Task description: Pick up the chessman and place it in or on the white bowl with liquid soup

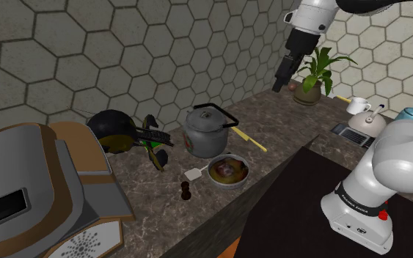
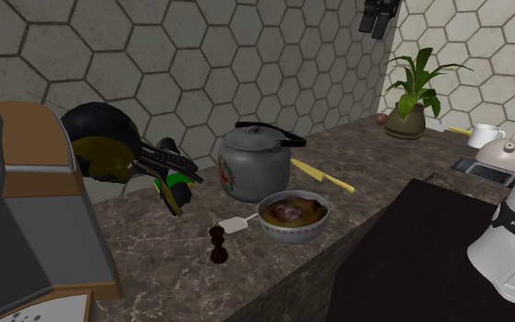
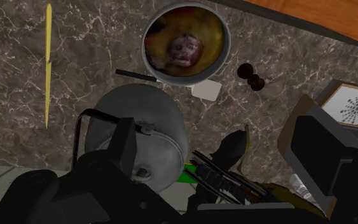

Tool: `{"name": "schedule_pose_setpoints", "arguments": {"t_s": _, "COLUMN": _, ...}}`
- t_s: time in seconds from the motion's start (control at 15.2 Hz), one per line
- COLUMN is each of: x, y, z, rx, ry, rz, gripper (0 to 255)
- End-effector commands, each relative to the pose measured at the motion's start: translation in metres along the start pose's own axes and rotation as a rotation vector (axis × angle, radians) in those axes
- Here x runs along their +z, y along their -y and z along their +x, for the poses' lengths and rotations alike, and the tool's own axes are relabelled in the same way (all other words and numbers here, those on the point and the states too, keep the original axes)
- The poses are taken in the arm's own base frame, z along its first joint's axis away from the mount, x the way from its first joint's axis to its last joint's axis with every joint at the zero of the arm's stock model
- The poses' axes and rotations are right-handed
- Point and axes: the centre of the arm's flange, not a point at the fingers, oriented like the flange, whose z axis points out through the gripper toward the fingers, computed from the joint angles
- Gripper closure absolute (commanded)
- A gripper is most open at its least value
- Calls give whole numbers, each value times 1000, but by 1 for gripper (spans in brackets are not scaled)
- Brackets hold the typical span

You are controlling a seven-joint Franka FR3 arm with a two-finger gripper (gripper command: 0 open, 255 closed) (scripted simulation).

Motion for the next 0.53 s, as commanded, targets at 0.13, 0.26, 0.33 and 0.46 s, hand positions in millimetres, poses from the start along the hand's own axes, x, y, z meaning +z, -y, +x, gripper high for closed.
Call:
{"name": "schedule_pose_setpoints", "arguments": {"t_s": 0.13, "x": 50, "y": 18, "z": 15, "rx": 10, "ry": -3, "rz": 11, "gripper": 0}}
{"name": "schedule_pose_setpoints", "arguments": {"t_s": 0.26, "x": 74, "y": 27, "z": 22, "rx": 14, "ry": -3, "rz": 17, "gripper": 0}}
{"name": "schedule_pose_setpoints", "arguments": {"t_s": 0.33, "x": 86, "y": 31, "z": 26, "rx": 17, "ry": -3, "rz": 19, "gripper": 0}}
{"name": "schedule_pose_setpoints", "arguments": {"t_s": 0.46, "x": 109, "y": 39, "z": 33, "rx": 21, "ry": -4, "rz": 25, "gripper": 0}}
